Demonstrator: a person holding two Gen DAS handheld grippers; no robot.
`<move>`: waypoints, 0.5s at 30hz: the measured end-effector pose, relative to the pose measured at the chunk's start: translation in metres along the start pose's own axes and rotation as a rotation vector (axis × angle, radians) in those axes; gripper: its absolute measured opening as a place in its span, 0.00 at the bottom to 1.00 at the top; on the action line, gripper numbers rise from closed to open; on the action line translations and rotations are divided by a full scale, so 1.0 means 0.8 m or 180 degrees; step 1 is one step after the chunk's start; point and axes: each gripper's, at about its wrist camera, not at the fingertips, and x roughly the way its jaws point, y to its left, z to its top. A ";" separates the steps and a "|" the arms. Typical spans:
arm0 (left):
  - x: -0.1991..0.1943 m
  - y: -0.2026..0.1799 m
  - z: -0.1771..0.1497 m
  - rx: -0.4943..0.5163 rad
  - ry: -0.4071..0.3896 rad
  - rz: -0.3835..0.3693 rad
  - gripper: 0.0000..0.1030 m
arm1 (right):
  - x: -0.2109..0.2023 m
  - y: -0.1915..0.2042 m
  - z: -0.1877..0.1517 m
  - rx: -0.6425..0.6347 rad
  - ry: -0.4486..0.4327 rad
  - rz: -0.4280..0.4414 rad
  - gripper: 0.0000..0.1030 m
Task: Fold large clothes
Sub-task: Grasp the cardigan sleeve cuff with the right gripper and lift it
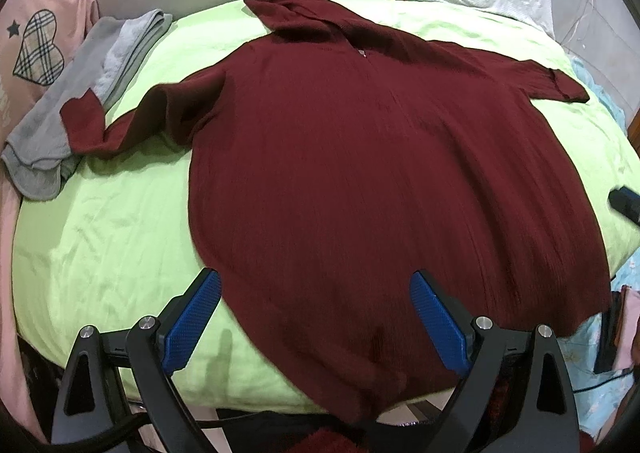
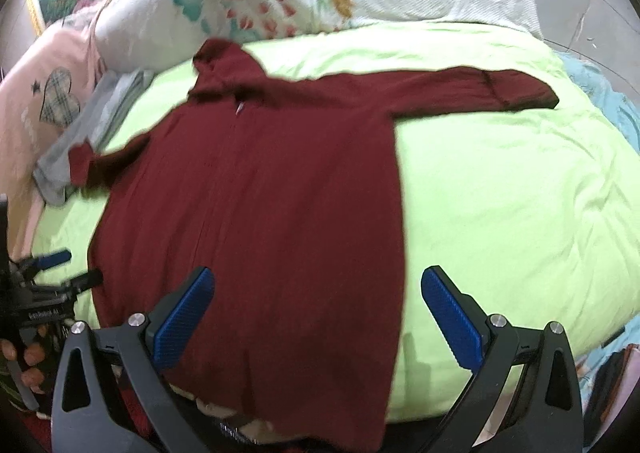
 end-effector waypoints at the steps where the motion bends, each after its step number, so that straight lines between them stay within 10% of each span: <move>1: 0.002 0.001 0.006 0.0007 -0.0024 0.0024 0.93 | 0.000 -0.008 0.007 0.0038 -0.0046 0.0010 0.97; 15: 0.033 0.007 0.068 -0.0041 -0.0091 0.0104 0.93 | 0.092 -0.209 0.210 0.0387 -0.0453 -0.0848 0.79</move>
